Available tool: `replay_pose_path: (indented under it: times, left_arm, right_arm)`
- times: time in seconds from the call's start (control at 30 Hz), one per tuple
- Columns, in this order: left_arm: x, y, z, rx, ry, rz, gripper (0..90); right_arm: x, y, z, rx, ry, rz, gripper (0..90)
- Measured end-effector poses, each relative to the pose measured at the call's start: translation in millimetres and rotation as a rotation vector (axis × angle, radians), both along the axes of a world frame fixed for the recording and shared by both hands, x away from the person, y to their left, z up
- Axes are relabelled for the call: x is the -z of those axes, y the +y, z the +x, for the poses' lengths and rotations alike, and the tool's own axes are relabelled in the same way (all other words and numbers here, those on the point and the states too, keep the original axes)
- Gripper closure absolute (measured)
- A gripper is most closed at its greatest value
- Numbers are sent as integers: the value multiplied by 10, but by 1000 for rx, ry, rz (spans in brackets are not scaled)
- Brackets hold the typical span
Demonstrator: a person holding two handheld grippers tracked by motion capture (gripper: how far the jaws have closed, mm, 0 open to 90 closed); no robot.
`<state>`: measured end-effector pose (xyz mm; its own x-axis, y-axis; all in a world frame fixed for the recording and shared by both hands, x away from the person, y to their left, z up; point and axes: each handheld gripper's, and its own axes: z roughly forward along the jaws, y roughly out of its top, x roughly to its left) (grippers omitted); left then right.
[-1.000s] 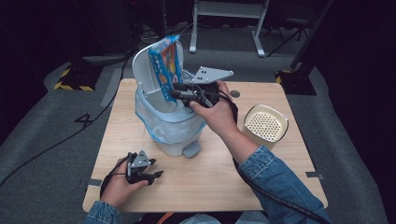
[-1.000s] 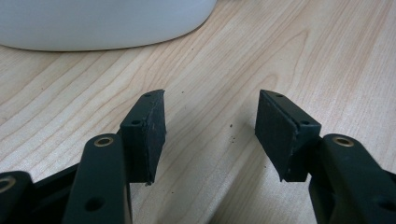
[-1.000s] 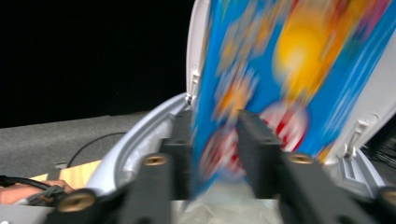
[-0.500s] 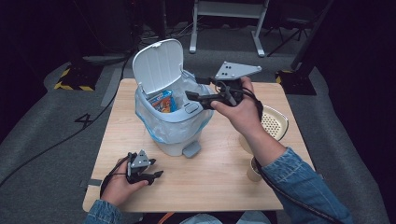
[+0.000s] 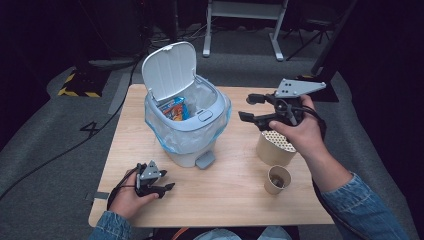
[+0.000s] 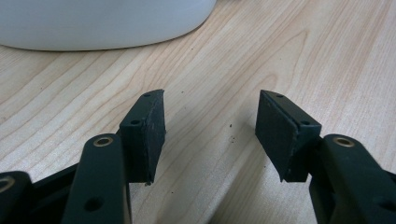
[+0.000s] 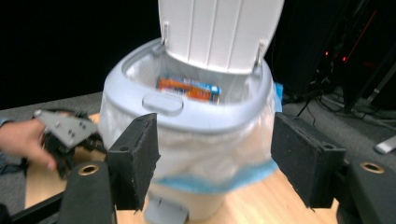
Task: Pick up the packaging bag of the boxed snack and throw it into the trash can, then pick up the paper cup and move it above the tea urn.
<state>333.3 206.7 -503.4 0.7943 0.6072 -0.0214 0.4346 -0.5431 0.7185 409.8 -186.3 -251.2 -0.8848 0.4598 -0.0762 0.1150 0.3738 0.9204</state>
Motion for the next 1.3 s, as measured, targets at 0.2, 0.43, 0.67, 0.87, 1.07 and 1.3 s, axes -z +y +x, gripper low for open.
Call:
replay_pose_path:
  times: [0.2,0.43,0.67,0.87,1.07,1.3]
  left_arm:
    - [0,1,2,0,1,-1,431]
    - [0,-1,-1,-1,-1,1,430]
    - [1,0,1,-1,0,-1,429]
    - [1,-2,-2,-2,-2,1,428]
    - [1,-2,-1,-3,-2,1,427]
    - [1,-1,-1,-2,-2,1,427]
  right_arm:
    - [92,-326,-122,3,42,-38,311]
    - [250,-682,-291,29,62,-84,269]
    - [523,-1043,-470,57,85,-132,237]
    - [809,-1312,-575,92,139,-143,226]
    - [1191,-1491,-649,77,199,-197,209]
    - [1613,-1583,-680,66,248,-203,234]
